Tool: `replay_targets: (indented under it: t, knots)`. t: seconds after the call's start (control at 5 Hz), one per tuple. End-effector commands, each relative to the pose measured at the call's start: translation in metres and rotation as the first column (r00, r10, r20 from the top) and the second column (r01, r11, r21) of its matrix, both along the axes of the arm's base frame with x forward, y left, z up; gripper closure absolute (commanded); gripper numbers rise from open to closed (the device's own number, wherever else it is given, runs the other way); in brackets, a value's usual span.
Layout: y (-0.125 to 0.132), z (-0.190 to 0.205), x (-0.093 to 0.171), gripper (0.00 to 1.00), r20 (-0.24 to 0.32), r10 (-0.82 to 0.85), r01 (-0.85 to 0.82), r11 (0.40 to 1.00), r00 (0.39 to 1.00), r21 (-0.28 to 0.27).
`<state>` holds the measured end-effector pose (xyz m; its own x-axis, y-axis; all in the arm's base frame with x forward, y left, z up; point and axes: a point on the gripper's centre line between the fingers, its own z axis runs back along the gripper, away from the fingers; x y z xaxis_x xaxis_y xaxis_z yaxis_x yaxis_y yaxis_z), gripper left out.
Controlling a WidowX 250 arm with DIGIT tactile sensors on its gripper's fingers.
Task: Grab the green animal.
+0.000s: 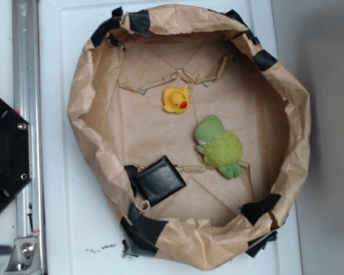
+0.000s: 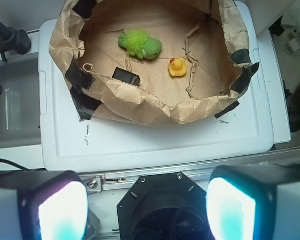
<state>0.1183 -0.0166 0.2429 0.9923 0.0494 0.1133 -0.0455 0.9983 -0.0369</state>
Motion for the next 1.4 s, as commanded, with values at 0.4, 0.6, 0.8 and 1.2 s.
replay_targets:
  t: [0.4, 0.6, 0.8, 1.2]
  knots:
    - [0.056, -0.063, 0.104, 0.00, 0.085, -0.127, 0.144, 0.962, 0.988, -0.234]
    - [0.055, -0.079, 0.147, 0.00, 0.043, -0.272, 0.275, 0.932, 0.961, -0.235]
    - [0.014, -0.111, 0.155, 0.00, 0.026, -0.500, 0.488, 0.829, 0.865, -0.273]
    - [-0.015, -0.200, 0.162, 0.00, -0.017, -0.682, 0.679, 0.730, 0.731, -0.082]
